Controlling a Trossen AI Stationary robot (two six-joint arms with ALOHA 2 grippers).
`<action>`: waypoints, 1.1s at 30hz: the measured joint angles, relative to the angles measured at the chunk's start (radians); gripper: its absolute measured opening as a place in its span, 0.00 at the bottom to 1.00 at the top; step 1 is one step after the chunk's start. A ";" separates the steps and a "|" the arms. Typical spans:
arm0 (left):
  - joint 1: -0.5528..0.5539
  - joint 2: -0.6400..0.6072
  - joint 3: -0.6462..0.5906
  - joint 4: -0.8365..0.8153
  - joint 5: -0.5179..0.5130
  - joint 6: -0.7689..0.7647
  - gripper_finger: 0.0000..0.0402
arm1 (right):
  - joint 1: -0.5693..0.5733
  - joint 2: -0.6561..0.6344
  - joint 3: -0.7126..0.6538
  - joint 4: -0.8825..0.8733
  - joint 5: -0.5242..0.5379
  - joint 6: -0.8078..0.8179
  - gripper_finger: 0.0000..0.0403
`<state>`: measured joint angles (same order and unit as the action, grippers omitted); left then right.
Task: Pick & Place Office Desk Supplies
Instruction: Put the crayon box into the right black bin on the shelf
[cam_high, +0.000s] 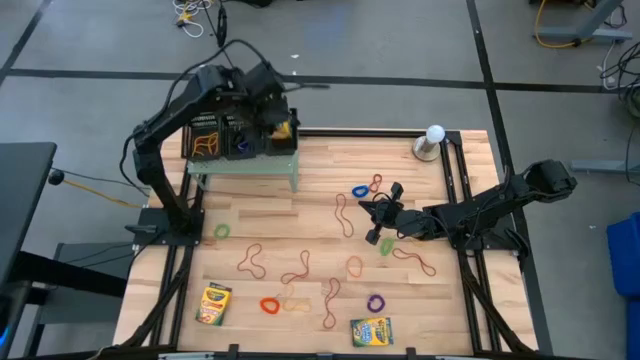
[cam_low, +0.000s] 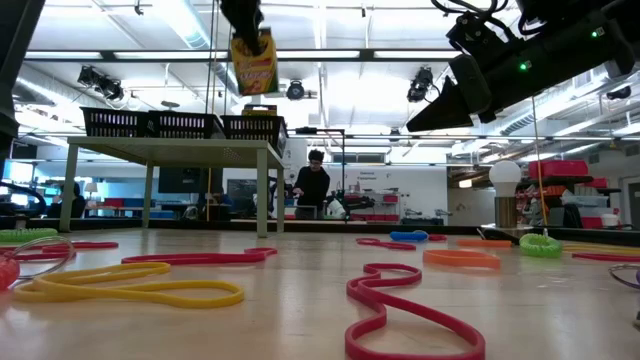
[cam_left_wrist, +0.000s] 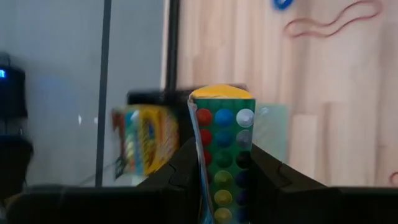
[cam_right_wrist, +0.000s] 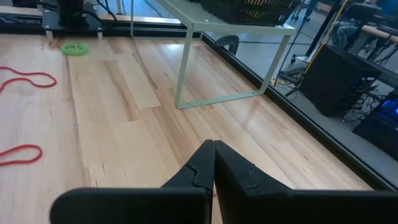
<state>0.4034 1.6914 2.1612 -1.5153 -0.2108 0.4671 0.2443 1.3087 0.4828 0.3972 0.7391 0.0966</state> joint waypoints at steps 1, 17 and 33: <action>0.026 0.007 0.000 -0.004 0.016 0.006 0.23 | 0.000 0.000 0.000 -0.001 0.000 -0.002 0.03; 0.194 0.126 0.000 -0.004 0.119 0.120 0.23 | 0.000 0.000 0.000 -0.004 -0.003 -0.004 0.03; 0.198 0.180 -0.001 0.005 0.101 0.129 0.23 | 0.000 0.000 0.000 -0.005 -0.003 -0.001 0.03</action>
<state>0.6014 1.8715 2.1600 -1.5106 -0.1101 0.5957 0.2443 1.3087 0.4828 0.3920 0.7364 0.0956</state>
